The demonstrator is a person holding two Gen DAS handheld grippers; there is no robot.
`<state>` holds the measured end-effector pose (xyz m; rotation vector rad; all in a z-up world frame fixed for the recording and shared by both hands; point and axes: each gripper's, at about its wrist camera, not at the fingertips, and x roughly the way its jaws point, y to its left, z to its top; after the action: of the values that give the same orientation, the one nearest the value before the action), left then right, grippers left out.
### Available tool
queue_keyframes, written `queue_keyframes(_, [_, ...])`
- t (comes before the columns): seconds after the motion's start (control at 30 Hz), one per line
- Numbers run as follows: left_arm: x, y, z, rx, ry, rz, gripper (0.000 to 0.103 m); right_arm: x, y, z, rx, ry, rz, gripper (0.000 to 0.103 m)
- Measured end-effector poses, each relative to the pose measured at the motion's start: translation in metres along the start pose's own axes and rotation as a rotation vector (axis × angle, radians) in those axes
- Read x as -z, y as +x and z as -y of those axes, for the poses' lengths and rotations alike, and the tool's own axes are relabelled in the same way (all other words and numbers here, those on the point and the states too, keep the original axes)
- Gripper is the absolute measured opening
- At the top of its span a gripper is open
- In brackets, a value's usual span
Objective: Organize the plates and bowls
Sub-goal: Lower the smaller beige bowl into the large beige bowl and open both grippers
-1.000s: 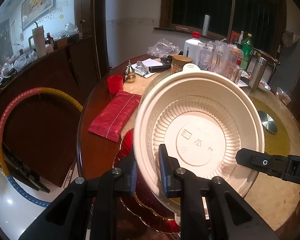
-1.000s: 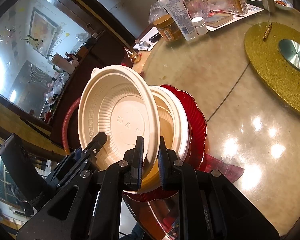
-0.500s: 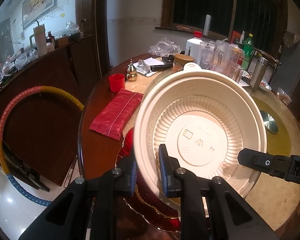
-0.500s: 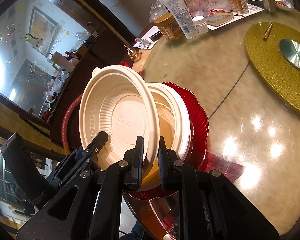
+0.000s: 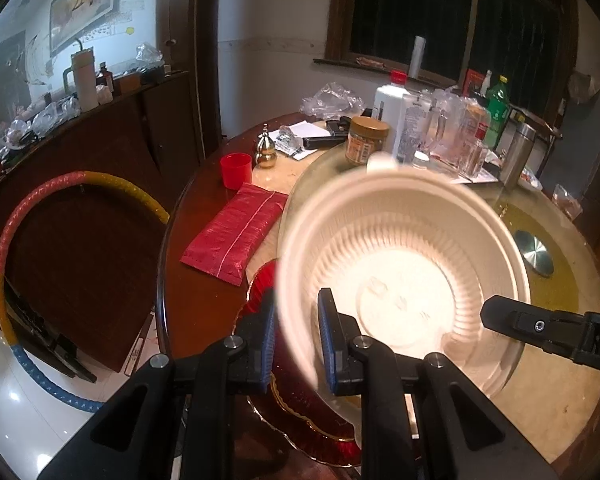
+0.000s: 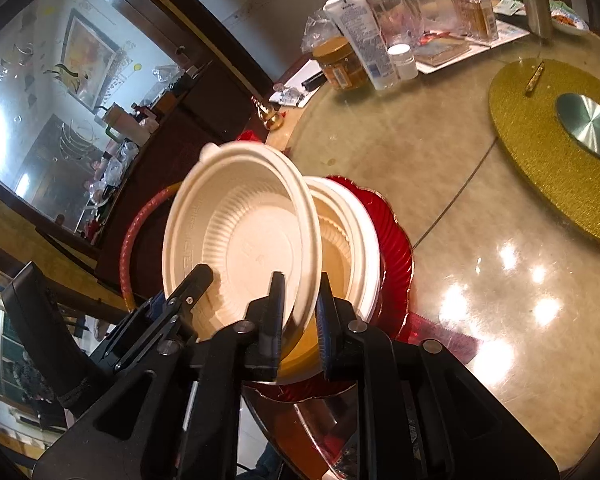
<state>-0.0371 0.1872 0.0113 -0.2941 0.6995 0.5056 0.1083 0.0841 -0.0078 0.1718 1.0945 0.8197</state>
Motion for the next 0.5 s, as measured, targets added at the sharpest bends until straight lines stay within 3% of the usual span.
queue_keyframes(0.03, [-0.001,-0.001,-0.001,-0.003,-0.002,0.005,0.021,0.000,-0.002,-0.001,0.004,-0.004,0.007,0.030])
queue_keyframes(0.07, [-0.001,-0.002,-0.001,-0.003,-0.004,0.010,0.024,-0.001,-0.004,-0.001,0.004,-0.007,0.017,0.046])
queue_keyframes(0.1, [-0.002,-0.004,-0.002,0.007,-0.011,0.019,0.032,-0.001,-0.007,-0.002,-0.006,-0.008,0.031,0.054])
queue_keyframes(0.2, [-0.002,-0.010,-0.005,0.028,-0.031,0.058,0.063,0.000,-0.015,-0.006,0.000,-0.034,0.062,0.057])
queue_keyframes(0.3, [-0.002,-0.019,-0.003,0.023,-0.023,0.106,0.083,0.003,-0.024,-0.012,0.005,-0.080,0.106,0.070])
queue_keyframes(0.5, [-0.001,-0.026,0.006,0.003,0.023,0.114,0.084,0.015,-0.050,-0.027,0.100,-0.283,0.218,0.073])
